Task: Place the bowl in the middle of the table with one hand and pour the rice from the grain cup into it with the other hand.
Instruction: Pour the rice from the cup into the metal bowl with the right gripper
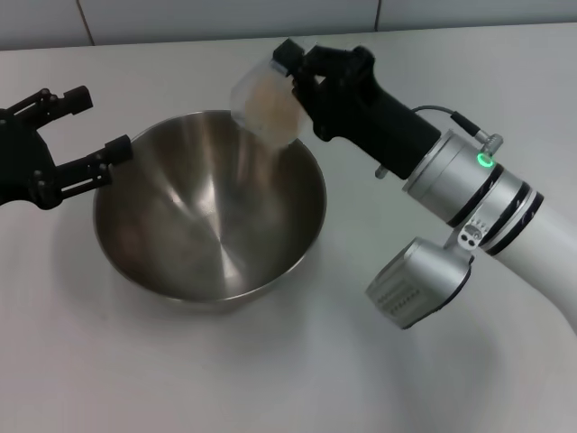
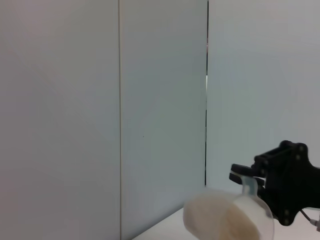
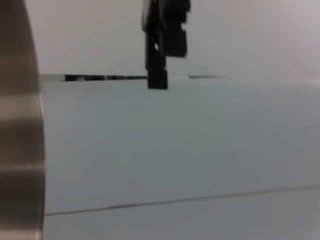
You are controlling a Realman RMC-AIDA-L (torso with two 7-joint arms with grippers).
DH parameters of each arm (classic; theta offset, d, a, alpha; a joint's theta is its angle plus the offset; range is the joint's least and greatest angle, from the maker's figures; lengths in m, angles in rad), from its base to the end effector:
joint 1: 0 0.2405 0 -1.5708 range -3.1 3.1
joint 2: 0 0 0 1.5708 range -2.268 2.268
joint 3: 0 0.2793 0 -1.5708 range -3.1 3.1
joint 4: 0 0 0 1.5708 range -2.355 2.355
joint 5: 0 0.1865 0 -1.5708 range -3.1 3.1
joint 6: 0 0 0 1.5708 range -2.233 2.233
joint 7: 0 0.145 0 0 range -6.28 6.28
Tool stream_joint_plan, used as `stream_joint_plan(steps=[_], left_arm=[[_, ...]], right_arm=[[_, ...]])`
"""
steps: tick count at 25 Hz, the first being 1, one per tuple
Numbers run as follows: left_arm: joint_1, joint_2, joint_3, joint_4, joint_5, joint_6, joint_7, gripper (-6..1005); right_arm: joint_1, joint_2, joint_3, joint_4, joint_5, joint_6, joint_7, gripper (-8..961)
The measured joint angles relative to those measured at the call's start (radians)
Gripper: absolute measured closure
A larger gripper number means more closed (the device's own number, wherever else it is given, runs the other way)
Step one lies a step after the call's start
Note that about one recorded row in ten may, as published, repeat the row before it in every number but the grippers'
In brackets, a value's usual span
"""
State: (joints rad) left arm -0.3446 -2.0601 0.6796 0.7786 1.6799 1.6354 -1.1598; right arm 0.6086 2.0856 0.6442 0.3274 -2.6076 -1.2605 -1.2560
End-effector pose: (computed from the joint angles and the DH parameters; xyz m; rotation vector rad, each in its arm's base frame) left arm -0.2831 0.2961 0.0427 -2.4360 -0.3116 -0.8829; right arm 0.1887 0.3367 -0.0790 -1.5250 -1.2171 0.1698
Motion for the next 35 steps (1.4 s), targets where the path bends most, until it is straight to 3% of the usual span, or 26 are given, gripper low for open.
stream_joint_plan(steps=[35], left_arm=[[-0.003,-0.001,0.0,0.001,-0.031,0.004,0.006,184]], right_arm=[[-0.011,0.001,-0.031,0.013,-0.072,0.004,-0.517,938]])
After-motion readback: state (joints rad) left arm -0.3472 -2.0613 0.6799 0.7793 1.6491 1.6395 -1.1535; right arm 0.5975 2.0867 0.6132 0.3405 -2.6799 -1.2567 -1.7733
